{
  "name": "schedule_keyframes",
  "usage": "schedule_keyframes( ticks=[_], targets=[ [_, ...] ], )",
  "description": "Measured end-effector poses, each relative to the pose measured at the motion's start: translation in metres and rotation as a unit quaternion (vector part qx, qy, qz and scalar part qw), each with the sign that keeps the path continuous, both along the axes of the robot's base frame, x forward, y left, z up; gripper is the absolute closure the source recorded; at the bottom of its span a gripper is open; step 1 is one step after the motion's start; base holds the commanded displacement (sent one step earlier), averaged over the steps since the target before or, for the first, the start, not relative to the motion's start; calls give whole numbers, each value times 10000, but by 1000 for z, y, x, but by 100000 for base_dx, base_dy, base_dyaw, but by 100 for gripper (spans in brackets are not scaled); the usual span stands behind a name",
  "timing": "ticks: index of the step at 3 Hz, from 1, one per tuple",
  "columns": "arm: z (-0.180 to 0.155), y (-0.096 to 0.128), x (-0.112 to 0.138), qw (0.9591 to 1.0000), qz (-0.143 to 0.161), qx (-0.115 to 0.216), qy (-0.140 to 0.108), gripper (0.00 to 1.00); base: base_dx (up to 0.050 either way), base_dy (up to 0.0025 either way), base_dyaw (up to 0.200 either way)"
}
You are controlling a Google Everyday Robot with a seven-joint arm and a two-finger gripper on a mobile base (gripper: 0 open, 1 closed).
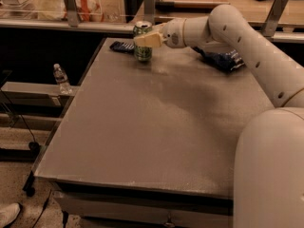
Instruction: Move green can near rxbar blueberry
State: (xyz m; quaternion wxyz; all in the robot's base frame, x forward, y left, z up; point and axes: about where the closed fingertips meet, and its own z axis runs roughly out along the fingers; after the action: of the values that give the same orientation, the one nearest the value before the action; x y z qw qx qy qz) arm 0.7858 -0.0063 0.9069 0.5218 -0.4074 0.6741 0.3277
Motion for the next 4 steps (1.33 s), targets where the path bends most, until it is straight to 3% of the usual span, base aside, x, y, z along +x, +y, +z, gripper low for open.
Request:
schedule_keyframes(
  ticks=[2, 3, 4],
  targets=[
    [-3, 3, 0, 10000, 55, -6, 34, 12, 0, 0, 0],
    [-4, 5, 2, 9999, 90, -5, 43, 0, 0, 0, 0],
    [-5, 5, 2, 9999, 98, -9, 46, 0, 0, 0, 0]
  ],
)
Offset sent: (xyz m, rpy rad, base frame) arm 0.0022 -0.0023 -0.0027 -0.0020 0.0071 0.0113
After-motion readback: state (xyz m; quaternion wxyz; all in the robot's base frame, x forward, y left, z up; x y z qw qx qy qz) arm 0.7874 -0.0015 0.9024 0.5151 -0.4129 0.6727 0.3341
